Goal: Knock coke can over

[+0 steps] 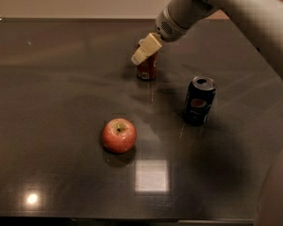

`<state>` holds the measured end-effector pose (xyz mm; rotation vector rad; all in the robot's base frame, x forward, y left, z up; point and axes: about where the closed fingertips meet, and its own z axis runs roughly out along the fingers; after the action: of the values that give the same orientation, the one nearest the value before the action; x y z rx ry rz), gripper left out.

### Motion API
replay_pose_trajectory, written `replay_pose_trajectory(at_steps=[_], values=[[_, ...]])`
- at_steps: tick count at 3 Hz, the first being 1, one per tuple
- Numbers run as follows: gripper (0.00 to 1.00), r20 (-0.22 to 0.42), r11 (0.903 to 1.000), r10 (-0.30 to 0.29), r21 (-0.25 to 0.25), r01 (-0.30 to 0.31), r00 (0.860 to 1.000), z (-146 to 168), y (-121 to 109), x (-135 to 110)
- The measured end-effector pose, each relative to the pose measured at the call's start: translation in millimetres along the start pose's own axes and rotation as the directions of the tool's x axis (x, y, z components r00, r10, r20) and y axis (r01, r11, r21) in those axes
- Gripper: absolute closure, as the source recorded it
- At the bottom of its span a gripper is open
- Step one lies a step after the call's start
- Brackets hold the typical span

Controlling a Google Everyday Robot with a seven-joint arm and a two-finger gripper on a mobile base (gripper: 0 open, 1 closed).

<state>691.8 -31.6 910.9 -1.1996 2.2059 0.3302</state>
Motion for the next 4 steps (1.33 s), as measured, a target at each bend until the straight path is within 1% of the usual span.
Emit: replay_pose_trajectory(at_steps=[2,3,4], values=[[0.64,0.001,0.9999,0.002,-0.014,-0.002,1.0,6.9,4.4,5.0],[0.87,-0.008,0.9987,-0.05,-0.013,0.049,0.999,-6.9,8.8,-0.8],[1.0,-0.08,0.9893,-0.146,-0.003,0.146,0.986,-29.8,10.5,-9.8]])
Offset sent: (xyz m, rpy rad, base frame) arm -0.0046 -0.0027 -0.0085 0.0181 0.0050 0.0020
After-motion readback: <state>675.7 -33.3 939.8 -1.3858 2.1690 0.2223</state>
